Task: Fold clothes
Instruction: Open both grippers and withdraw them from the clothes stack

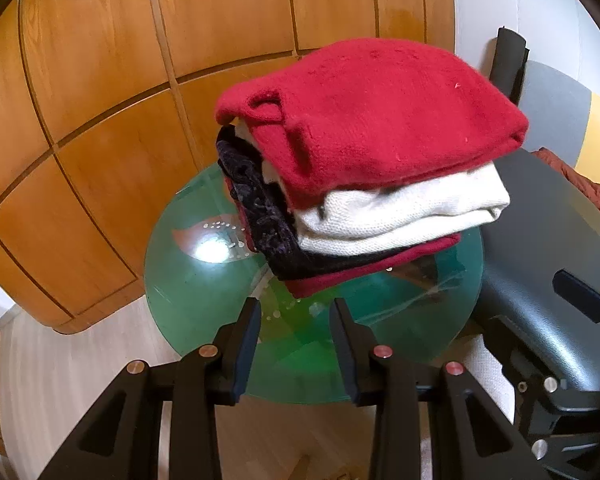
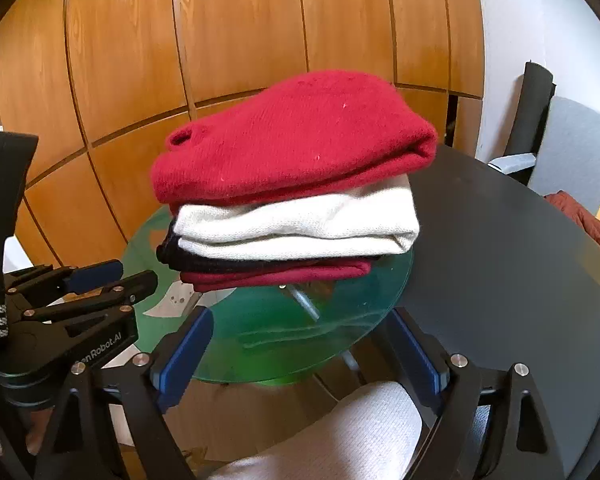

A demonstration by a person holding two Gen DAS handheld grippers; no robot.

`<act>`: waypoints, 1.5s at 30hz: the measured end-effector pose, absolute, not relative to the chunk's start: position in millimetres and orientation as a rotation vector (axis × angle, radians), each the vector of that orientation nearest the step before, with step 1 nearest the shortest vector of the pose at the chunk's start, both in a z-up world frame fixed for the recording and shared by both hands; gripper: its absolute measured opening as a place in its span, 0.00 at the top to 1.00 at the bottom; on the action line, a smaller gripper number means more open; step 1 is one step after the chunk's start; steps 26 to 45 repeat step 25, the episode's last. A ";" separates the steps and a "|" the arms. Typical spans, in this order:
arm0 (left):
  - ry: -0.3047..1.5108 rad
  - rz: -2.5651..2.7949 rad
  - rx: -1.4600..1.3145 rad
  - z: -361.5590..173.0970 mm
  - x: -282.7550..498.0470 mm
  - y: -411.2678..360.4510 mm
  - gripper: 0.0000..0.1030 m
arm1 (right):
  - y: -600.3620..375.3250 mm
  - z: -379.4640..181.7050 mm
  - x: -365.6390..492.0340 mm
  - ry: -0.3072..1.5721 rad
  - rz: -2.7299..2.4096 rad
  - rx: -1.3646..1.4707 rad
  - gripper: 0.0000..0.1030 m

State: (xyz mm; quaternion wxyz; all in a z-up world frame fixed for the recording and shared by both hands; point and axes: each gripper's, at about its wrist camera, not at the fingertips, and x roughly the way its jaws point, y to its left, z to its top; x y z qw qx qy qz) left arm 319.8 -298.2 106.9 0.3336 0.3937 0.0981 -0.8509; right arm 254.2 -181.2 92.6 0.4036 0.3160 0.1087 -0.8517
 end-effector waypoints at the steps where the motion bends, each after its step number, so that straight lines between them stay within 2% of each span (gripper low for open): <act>1: 0.252 -2.224 1.027 107.2 319.9 -297.3 0.66 | -181.5 92.0 254.3 0.276 -2.150 0.799 0.13; 45: 0.296 -2.227 1.016 103.9 322.1 -301.5 0.66 | -182.8 87.1 251.8 0.256 -2.143 0.832 0.13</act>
